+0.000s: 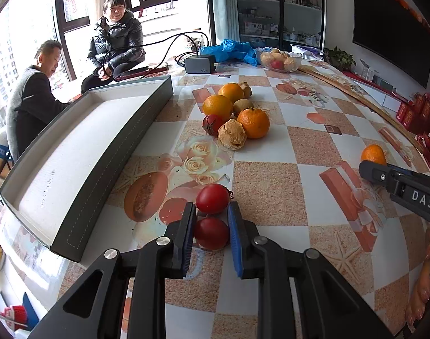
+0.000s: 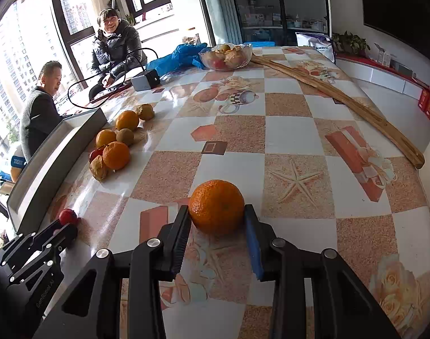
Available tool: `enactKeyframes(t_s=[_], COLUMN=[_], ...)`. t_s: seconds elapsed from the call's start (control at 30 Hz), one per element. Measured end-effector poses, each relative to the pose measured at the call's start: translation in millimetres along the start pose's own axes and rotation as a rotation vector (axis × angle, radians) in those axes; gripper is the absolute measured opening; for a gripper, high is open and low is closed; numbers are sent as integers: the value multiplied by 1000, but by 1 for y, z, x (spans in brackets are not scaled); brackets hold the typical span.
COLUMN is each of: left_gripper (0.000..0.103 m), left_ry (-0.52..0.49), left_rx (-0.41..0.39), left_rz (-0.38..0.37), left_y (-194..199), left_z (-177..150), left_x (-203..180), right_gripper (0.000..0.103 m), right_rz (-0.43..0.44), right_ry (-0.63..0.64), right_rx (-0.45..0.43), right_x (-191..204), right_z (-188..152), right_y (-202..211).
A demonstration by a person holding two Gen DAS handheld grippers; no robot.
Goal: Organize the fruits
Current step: 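Close the left tool on the red tomato while the right tool grasps the tangerine, then carry the tomato in the left tool while the right tool carries the tangerine over the white tray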
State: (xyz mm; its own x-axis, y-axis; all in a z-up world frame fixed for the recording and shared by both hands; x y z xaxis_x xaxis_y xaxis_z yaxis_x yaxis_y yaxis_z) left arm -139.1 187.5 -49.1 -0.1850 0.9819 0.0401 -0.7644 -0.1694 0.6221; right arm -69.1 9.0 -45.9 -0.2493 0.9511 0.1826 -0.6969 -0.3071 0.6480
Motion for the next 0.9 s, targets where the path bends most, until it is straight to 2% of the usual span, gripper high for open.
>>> enactKeyframes(t_s=[0.13,0.3,0.5,0.77,0.9], left_gripper=[25,25,25,25,25], left_ry=[-21,29,26,108,130], left_rx=[-14,4,13,60,25], left_rz=[16,-28,-34,-117,-133], left_y=[2,0,0,6,24], left_z=[-1,0,0,2,11], left_x=[-3,2,1,10,26], right_gripper=[39,39,39,39,39], right_rz=[6,7,7,9,-24], right_ry=[-5,-7,-6,-4,29], right_rx=[-1,-1,0,5,30], right_x=[0,1,1,1,4], right_z=[-1,-1,-2,-2,-2], right_y=[1,1,2,1,0])
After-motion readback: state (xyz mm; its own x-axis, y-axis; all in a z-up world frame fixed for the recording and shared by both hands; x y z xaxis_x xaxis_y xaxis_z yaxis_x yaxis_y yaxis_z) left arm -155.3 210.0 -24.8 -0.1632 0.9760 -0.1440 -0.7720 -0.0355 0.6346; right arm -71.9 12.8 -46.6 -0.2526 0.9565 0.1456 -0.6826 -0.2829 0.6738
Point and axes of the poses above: each gripper's, at about its wrist camera, not at the fingertips, and y roughly against the way its jaws point, x to its left, z to its top, the point moved 7 cm from there along -y, roughly the way its jaws point, and after that the axes turned 8 degrees about -x, right-handed, at the moved point
